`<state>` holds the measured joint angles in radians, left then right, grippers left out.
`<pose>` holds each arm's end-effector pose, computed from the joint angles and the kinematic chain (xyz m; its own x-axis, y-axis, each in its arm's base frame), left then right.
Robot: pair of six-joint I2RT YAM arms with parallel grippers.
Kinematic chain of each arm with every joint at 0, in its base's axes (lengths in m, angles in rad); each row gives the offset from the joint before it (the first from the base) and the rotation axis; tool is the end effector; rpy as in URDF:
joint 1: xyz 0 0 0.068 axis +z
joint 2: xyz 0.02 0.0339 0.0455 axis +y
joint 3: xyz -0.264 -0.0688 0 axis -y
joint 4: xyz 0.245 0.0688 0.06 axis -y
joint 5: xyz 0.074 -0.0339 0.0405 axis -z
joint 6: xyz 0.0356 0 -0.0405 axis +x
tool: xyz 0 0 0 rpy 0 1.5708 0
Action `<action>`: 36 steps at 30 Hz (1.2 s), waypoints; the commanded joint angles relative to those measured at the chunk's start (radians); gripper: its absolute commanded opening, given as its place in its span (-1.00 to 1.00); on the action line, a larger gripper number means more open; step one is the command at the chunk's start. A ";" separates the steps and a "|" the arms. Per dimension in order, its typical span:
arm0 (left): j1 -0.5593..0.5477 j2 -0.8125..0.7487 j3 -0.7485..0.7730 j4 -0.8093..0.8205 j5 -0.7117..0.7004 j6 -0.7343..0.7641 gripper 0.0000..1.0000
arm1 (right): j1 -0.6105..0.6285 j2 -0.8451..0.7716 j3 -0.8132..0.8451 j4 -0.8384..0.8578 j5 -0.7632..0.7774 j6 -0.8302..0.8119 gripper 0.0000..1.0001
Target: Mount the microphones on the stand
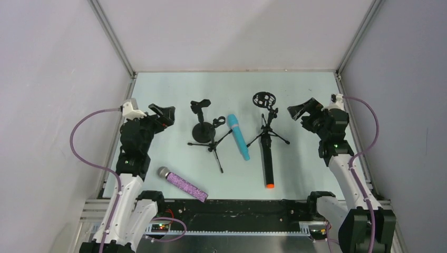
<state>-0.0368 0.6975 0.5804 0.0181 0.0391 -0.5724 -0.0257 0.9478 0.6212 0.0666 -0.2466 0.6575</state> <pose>0.1769 -0.0079 0.3032 -0.1240 -0.5370 -0.8344 0.0101 0.8402 -0.5422 0.2223 0.0030 0.2782 -0.3323 0.6014 -0.7266 -0.0099 0.7681 0.6403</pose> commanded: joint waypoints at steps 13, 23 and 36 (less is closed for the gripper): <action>0.008 0.113 0.406 -0.245 0.336 -0.001 0.97 | 0.092 0.056 0.150 -0.179 -0.096 -0.110 0.99; -0.151 0.281 0.696 -0.562 0.134 0.240 0.97 | 0.195 0.018 0.217 -0.282 -0.013 -0.153 0.99; -0.365 0.493 1.063 -0.680 -0.078 0.404 0.97 | 0.346 0.049 0.419 -0.406 0.154 -0.286 1.00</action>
<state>-0.3950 1.1557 1.5314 -0.6464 -0.0307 -0.2138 0.2859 0.9855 0.9234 -0.2977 -0.1783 0.4412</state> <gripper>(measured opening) 0.983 0.996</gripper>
